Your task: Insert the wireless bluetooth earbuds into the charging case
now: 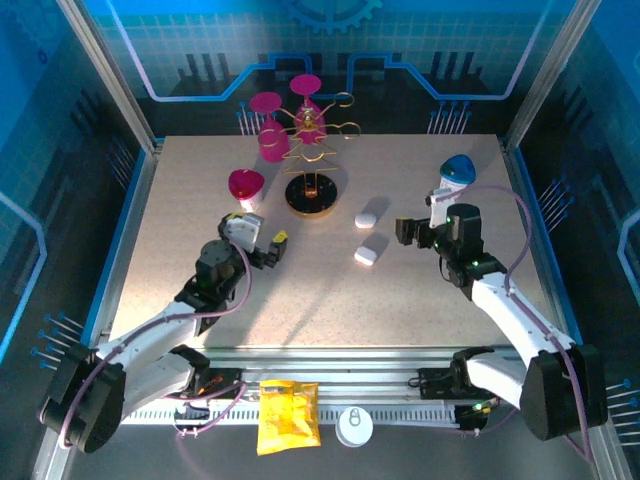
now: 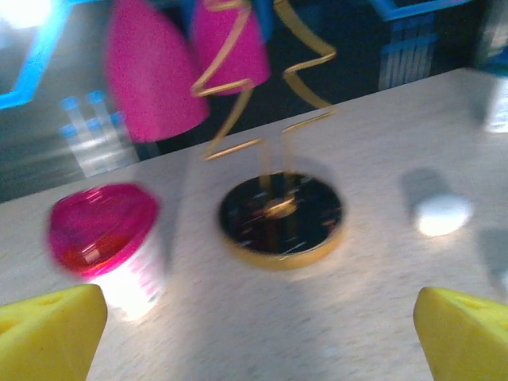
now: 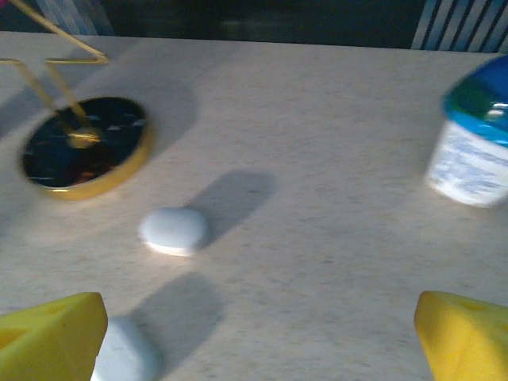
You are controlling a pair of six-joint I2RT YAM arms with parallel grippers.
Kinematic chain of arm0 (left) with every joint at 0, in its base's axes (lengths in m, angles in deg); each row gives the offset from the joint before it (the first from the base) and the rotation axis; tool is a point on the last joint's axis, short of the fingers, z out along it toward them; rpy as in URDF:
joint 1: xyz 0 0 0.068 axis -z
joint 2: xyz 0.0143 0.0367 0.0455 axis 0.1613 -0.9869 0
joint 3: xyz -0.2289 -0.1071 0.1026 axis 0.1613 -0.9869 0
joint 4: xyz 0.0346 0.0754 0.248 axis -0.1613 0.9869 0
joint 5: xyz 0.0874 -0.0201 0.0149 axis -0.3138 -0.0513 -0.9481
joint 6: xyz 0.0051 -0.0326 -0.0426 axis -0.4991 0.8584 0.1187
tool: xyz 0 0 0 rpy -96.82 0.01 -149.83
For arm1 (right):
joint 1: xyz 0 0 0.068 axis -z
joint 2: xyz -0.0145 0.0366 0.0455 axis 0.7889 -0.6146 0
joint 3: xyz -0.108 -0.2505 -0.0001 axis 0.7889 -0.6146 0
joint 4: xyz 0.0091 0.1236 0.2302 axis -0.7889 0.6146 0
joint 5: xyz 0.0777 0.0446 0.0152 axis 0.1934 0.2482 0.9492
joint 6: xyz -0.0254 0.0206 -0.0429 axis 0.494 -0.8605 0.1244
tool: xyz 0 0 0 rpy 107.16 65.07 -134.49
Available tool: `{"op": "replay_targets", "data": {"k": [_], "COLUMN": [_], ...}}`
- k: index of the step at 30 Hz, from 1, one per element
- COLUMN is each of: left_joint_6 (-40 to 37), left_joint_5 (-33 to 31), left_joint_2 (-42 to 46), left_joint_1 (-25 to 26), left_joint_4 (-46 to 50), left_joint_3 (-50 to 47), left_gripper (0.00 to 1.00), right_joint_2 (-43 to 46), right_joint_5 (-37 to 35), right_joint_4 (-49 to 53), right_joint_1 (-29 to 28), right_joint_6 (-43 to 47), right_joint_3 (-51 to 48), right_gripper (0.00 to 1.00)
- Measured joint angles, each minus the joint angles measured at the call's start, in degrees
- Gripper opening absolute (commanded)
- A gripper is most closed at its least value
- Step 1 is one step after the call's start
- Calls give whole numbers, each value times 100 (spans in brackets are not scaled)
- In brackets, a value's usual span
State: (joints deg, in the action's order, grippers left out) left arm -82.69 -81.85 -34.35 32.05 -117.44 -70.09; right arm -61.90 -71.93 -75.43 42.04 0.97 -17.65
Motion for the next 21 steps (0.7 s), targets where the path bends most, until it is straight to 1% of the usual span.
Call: {"op": "replay_targets", "data": {"k": [4,8,11,13,16,18,21], "left_joint_6": [0,157,295,404,638,734,831], "left_joint_5": [-409,-389,-262,-120,166,308,452], "left_joint_2": [-103,-651,-1217,-1523,-1945,-2260,-2782], "left_joint_1": [-549,-1246,-1598,-1753,-2020,-2100,-2111], "left_joint_4": [-122,-682,-1143,-1432,-1615,-1834,-2170], "left_joint_3": [-431,-737,-748,-721,-507,-343,-177], "left_gripper": [99,99,99,99,99,99,99], "right_joint_2": [-219,-901,-1504,-1746,-2216,-2522,-2597], "right_joint_5": [-516,-693,-625,-568,-435,-330,-291], "right_joint_4": [-822,-1845,-2483,-2793,-3547,-3982,-4288], "right_joint_1": [352,496,501,503,538,560,568], "right_joint_6": [186,192,225,291,361,400,417], "right_joint_3": [-756,-1215,-1257,-1239,-1235,-1257,-1353], "right_gripper": [100,100,100,100,100,100,100]}}
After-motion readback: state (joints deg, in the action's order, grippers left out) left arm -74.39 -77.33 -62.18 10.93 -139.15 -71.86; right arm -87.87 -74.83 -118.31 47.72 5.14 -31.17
